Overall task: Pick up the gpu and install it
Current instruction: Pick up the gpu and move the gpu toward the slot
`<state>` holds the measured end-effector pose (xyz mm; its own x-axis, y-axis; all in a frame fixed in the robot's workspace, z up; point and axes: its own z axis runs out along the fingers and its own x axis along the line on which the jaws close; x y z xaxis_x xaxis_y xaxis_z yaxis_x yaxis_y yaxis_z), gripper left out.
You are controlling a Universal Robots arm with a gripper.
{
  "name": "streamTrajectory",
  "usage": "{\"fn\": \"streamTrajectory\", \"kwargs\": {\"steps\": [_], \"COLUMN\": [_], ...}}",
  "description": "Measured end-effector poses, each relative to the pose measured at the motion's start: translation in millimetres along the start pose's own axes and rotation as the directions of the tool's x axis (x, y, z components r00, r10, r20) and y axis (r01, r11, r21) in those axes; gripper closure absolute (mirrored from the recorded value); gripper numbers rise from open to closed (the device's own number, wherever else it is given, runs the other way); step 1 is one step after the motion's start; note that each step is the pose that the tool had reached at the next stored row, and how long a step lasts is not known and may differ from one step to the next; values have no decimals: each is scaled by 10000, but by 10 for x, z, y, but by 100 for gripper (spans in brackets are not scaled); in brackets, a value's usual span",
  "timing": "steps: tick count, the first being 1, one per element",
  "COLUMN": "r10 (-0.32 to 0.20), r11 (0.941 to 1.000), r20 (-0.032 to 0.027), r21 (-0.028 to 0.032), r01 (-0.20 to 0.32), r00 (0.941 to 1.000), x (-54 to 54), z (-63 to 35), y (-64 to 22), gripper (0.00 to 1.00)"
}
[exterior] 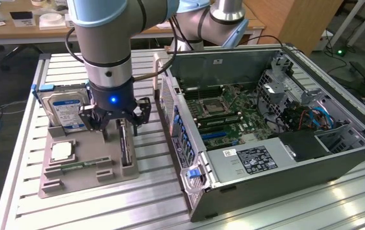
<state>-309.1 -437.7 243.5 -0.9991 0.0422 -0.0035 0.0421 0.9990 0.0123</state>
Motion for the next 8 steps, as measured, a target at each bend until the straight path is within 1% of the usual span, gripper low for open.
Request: {"fn": "streamTrajectory", "kwargs": {"steps": [4, 8], "r10": [0, -1], "r11": [10000, 10000], "r20": [2, 3], "r21": [-1, -2], "r01": [0, 1], "r00": [10000, 10000], "x": [0, 0], "z": [3, 56], "y": [0, 0], "gripper": [28, 28]}}
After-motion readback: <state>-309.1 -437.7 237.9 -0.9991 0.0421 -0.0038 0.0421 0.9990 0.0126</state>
